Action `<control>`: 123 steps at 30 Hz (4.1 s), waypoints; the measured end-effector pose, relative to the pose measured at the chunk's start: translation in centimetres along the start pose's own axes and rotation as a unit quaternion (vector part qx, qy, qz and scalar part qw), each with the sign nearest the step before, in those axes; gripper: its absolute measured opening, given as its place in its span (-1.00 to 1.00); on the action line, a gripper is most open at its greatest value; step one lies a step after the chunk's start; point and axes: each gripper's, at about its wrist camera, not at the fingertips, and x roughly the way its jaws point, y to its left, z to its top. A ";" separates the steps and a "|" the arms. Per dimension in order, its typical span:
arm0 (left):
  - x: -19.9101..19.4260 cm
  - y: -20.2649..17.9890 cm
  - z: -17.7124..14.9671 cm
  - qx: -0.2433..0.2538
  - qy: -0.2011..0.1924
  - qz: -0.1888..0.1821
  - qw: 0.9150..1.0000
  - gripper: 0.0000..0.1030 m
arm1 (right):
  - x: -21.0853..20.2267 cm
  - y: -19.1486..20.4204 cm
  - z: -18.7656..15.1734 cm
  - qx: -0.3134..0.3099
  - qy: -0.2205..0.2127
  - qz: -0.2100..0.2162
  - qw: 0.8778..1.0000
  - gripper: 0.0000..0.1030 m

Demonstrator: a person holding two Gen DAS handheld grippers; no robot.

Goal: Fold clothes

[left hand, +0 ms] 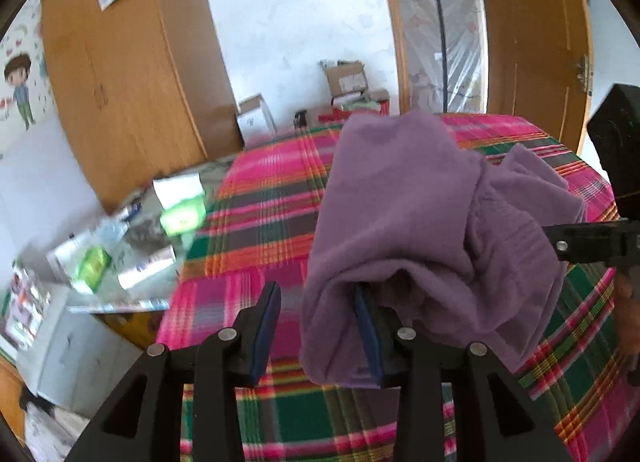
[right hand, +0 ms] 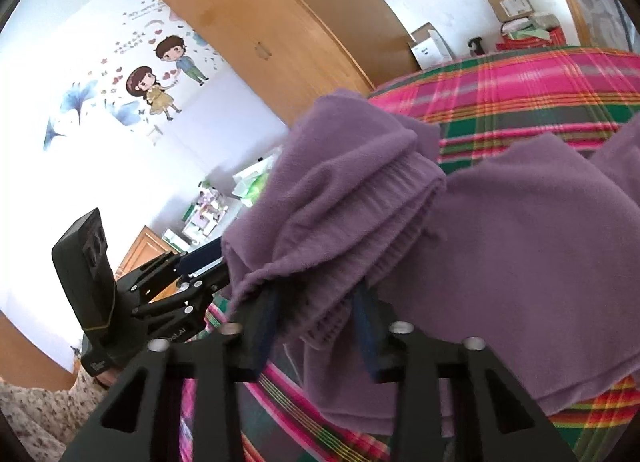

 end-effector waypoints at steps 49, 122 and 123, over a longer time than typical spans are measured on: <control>4.8 5.3 1.7 -0.106 0.007 -0.015 0.994 -0.79 | -0.3 2.4 1.6 0.006 0.008 -0.043 0.999 -0.11; 5.3 2.8 -1.0 -0.063 0.109 -0.083 0.989 -0.45 | -8.5 -3.8 5.0 -0.077 -0.011 -0.309 0.948 -0.38; 5.4 2.7 -1.0 -0.063 0.111 -0.081 0.988 -0.45 | -9.4 -4.4 4.5 -0.062 -0.017 -0.310 0.948 -0.38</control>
